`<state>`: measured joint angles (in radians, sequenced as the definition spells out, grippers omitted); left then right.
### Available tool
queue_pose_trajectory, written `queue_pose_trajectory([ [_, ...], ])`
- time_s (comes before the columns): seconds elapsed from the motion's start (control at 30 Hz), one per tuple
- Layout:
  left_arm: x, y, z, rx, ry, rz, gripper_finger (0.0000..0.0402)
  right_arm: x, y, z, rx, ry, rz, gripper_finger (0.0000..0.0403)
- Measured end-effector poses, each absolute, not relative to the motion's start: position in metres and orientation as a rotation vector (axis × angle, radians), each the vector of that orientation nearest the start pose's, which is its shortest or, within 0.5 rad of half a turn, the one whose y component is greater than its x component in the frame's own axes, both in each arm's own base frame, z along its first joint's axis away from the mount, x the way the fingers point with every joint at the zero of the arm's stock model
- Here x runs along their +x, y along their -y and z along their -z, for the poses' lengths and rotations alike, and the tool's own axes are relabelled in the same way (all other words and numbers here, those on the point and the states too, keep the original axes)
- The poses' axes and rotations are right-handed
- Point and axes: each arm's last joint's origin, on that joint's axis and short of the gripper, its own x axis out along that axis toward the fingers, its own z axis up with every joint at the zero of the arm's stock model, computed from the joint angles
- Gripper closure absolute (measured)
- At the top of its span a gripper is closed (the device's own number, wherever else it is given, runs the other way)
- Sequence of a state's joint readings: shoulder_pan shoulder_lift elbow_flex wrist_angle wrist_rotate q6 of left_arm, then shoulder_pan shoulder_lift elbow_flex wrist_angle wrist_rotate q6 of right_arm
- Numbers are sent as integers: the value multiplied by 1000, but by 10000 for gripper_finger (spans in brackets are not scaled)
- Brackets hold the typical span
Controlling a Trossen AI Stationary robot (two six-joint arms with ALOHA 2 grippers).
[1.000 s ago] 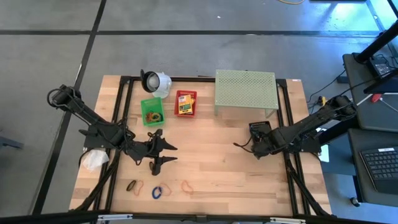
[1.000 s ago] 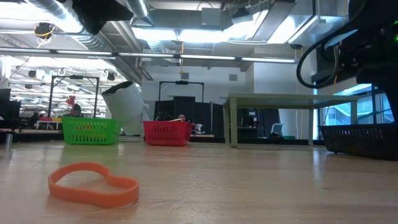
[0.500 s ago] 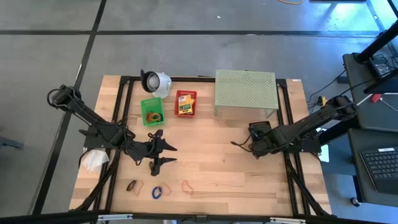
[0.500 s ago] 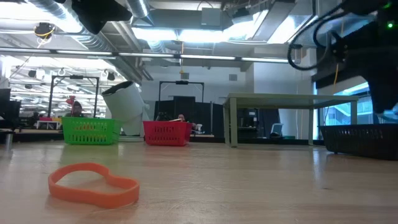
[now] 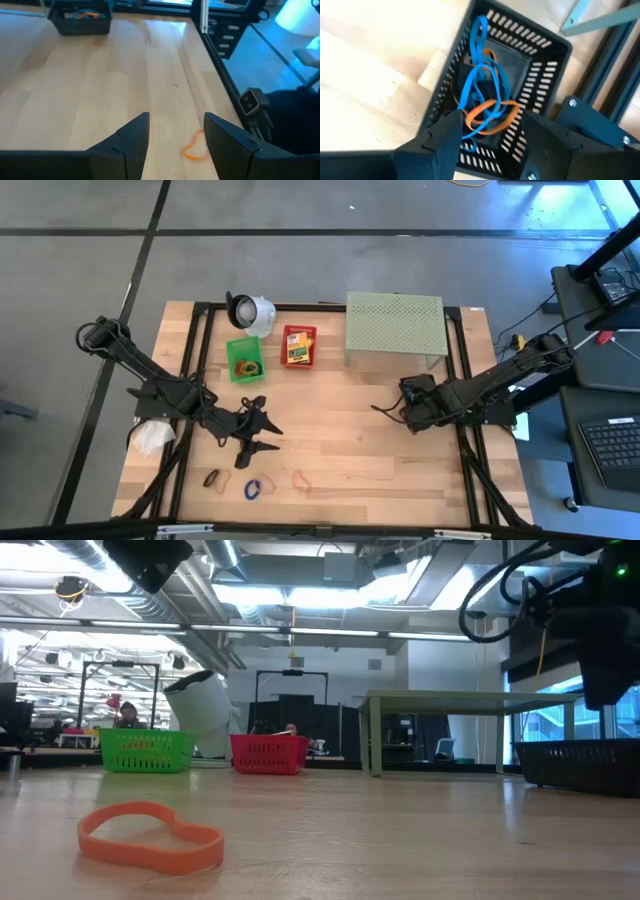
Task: Pick & Place Office Desk Supplies
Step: Put the orange rubber band into the black basket
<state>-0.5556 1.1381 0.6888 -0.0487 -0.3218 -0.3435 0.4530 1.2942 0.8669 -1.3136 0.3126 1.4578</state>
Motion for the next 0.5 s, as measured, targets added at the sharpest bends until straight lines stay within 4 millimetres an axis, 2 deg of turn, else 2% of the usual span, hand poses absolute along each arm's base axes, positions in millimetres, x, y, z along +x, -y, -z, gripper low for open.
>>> queue_pose_trajectory([
  [0.23,220,128,-229,-77,-543,218,219,178,-79,-216,519,-1143,873,195],
  [0.37,238,141,-213,-43,-636,274,219,189,-88,-218,541,-1017,772,195],
  [0.5,259,157,-206,48,-719,320,219,195,-94,-219,549,-958,716,195],
])
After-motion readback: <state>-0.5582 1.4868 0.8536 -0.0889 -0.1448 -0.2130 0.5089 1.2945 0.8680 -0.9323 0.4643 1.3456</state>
